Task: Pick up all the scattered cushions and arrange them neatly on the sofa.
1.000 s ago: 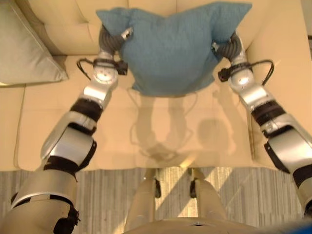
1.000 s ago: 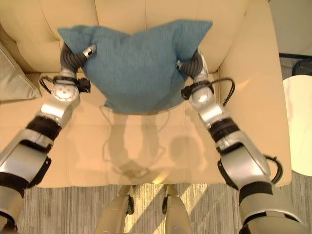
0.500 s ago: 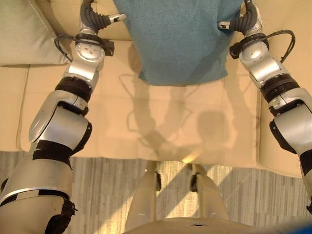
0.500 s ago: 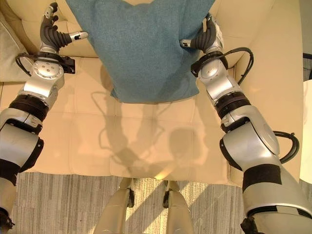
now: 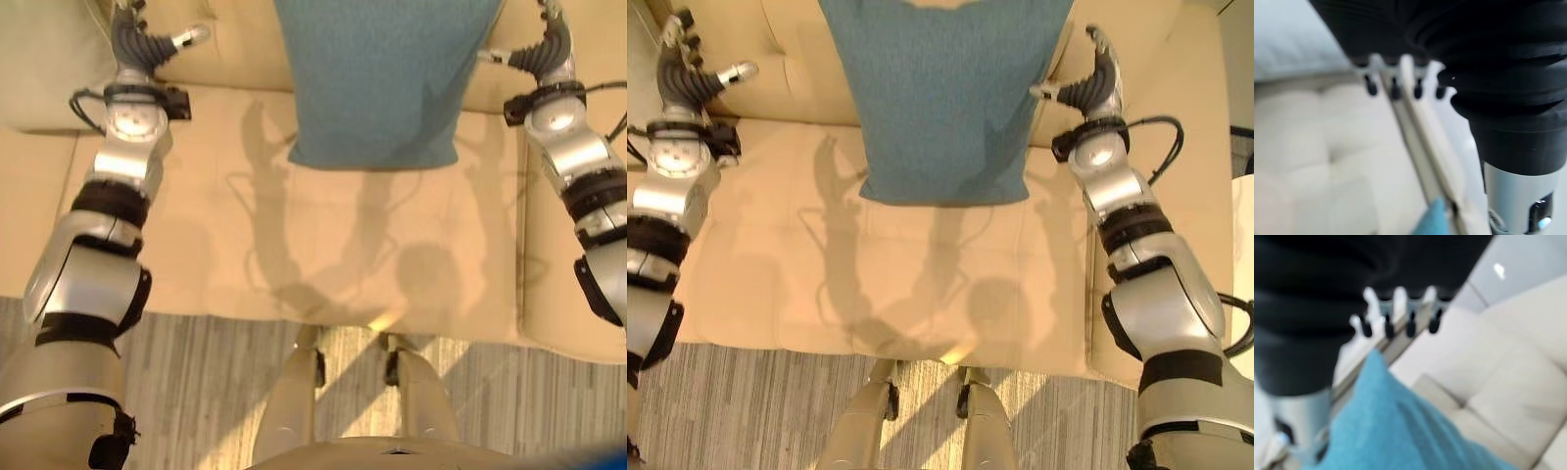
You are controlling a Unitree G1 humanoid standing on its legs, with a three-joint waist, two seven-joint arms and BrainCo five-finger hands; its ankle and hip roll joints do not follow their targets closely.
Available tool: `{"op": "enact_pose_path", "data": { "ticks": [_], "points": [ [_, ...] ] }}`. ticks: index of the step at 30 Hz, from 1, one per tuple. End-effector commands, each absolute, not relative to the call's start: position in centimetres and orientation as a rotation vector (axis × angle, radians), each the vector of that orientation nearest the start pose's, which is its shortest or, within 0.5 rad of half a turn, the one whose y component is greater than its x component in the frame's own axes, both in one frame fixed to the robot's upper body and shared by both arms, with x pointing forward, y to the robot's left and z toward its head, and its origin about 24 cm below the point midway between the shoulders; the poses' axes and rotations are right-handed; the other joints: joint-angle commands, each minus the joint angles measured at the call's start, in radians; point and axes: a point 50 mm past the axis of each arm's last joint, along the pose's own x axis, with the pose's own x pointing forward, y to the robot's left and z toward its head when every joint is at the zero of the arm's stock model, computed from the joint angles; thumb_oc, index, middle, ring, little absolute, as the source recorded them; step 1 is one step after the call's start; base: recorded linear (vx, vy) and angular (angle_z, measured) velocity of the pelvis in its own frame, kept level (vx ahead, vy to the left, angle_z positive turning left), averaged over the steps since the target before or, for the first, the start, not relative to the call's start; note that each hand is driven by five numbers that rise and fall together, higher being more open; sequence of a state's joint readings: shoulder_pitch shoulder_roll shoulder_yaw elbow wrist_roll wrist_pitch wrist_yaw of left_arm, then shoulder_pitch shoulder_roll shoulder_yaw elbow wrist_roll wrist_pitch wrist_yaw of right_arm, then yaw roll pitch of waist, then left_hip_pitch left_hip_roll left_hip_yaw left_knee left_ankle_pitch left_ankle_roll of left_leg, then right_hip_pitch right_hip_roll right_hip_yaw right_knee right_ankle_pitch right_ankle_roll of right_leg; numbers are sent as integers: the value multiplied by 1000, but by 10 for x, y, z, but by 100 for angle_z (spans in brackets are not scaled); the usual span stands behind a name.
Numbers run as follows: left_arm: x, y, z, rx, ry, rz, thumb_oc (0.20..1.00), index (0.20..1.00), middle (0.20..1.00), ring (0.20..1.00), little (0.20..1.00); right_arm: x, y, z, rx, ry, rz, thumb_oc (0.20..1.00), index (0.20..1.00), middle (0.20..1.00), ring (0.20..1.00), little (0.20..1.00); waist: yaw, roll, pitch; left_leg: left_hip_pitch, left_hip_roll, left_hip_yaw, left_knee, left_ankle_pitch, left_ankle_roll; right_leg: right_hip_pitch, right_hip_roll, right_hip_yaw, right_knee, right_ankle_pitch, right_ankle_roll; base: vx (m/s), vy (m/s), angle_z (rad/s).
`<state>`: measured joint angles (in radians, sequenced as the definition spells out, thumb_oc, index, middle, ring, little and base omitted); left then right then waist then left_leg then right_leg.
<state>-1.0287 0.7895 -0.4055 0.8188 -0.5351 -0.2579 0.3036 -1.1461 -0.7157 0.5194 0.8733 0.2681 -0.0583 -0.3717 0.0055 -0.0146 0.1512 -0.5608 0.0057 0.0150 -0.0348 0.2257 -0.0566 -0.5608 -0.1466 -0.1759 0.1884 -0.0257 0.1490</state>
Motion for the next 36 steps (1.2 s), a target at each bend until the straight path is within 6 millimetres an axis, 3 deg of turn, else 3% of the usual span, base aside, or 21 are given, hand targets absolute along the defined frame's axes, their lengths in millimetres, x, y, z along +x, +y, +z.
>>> {"op": "enact_pose_path", "data": {
  "ticks": [1, 5, 6, 8, 9, 12, 19, 20, 21, 22, 23, 24, 25, 28, 32, 36],
  "points": [
    [357, 287, 256, 235, -589, 346, 1000, 1000, 1000, 1000, 1000, 381, -265, 240, -617, -385, -363, 1000, 1000, 1000, 1000, 1000, 1, -50, -38, 120, 2, 44, 45, -169, -62, 145, -20, -18, -276, 190, 89, 77, -52, 1],
    [330, 282, 196, 226, -503, 244, 1000, 1000, 1000, 1000, 1000, 351, -283, 184, -627, -291, -301, 1000, 1000, 1000, 1000, 1000, 0, -45, -63, 202, 7, 48, 23, -180, -61, 222, -24, -33, -276, 164, 83, 103, -47, -1],
    [316, 284, 156, 219, -400, 231, 1000, 1000, 1000, 1000, 1000, 335, -291, 151, -618, -214, -279, 1000, 1000, 1000, 1000, 1000, -2, -45, -77, 242, 16, 50, 19, -189, -60, 259, -29, -38, -276, 151, 82, 92, -38, 2],
    [315, 284, 155, 220, -396, 231, 1000, 1000, 1000, 1000, 1000, 334, -291, 150, -619, -210, -277, 1000, 1000, 1000, 1000, 1000, -1, -45, -78, 248, 16, 50, 17, -189, -60, 263, -28, -38, -276, 150, 83, 60, -36, 1],
    [299, 285, 112, 214, -257, 221, 1000, 1000, 1000, 1000, 1000, 315, -303, 111, -638, -78, -270, 1000, 1000, 1000, 1000, 1000, 0, -43, -89, 277, 24, 49, 18, -193, -59, 296, -32, -46, -276, 139, 80, 65, -64, -3],
    [264, 295, 46, 166, -10, 263, 1000, 1000, 1000, 1000, 1000, 282, -316, 59, -692, 119, -246, 1000, 1000, 1000, 1000, 1000, 0, -41, -100, 332, 37, 50, 11, -200, -60, 350, -32, -56, -276, 122, 77, 34, -70, 3],
    [183, 297, -66, 196, 512, 288, 1000, 1000, 1000, 1000, 1000, 224, -322, -36, -689, 530, -212, 1000, 1000, 1000, 1000, 1000, -2, -34, -129, 390, 48, 64, 2, -194, -55, 415, -28, -63, -276, 105, 67, -28, -40, 7],
    [184, 297, -66, 196, 511, 288, 1000, 1000, 1000, 1000, 1000, 224, -322, -36, -690, 529, -212, 1000, 1000, 1000, 1000, 1000, -2, -33, -127, 392, 48, 64, 2, -194, -56, 417, -28, -63, -276, 105, 67, -83, -33, 3],
    [157, 291, -99, 209, 700, 288, 1000, 1000, 1000, 1000, 1000, 206, -317, -64, -677, 662, -194, 1000, 1000, 1000, 1000, 1000, -6, -29, -130, 411, 52, 75, -6, -187, -62, 437, -25, -67, -276, 98, 62, -83, -42, 5],
    [145, 288, -111, 224, 785, 283, 1000, 1000, 1000, 1000, 1000, 196, -314, -76, -678, 726, -177, 1000, 1000, 1000, 1000, 1000, -8, -30, -138, 412, 54, 77, -10, -181, -64, 439, -25, -69, -276, 98, 61, -92, -46, 7],
    [139, 286, -117, 236, 826, 275, 1000, 1000, 1000, 1000, 1000, 192, -313, -81, -680, 756, -169, 1000, 1000, 1000, 1000, 1000, -9, -29, -142, 417, 55, 78, -14, -180, -65, 444, -25, -71, -276, 96, 60, -52, -50, 9],
    [116, 282, -133, 279, 966, 243, 1000, 1000, 1000, 1000, 1000, 170, -310, -99, -698, 872, -136, 1000, 1000, 1000, 1000, 1000, -13, -27, -158, 438, 58, 87, -25, -178, -70, 464, -22, -75, -276, 86, 56, -23, -34, 12],
    [116, 282, -133, 279, 966, 244, 1000, 1000, 1000, 1000, 1000, 170, -310, -99, -698, 871, -136, 1000, 1000, 1000, 1000, 1000, -14, -27, -157, 439, 58, 86, -26, -177, -70, 465, -22, -75, -276, 85, 56, -26, -41, 10],
    [87, 282, -145, 322, 1123, 230, 1000, 1000, 1000, 1000, 1000, 142, -307, -119, -688, 1022, -121, 1000, 1000, 1000, 1000, 1000, -19, -27, -166, 464, 60, 89, -21, -183, -69, 486, -18, -69, -253, 69, 47, -6, -44, 2],
    [69, 282, -151, 342, 1202, 210, 1000, 1000, 1000, 1000, 1000, 119, -304, -130, -686, 1125, -100, 1000, 1000, 1000, 1000, 1000, -17, -28, -163, 500, 70, 91, -18, -193, -66, 512, -10, -62, -232, 50, 36, 3, -72, -1],
    [74, 279, -151, 339, 1188, 205, 1000, 1000, 1000, 1000, 1000, 114, -300, -134, -668, 1150, -96, 1000, 1000, 1000, 1000, 1000, -15, -29, -140, 495, 86, 79, -10, -184, -72, 515, 8, -53, -218, 32, 21, -53, -111, -4]
  ]
}}
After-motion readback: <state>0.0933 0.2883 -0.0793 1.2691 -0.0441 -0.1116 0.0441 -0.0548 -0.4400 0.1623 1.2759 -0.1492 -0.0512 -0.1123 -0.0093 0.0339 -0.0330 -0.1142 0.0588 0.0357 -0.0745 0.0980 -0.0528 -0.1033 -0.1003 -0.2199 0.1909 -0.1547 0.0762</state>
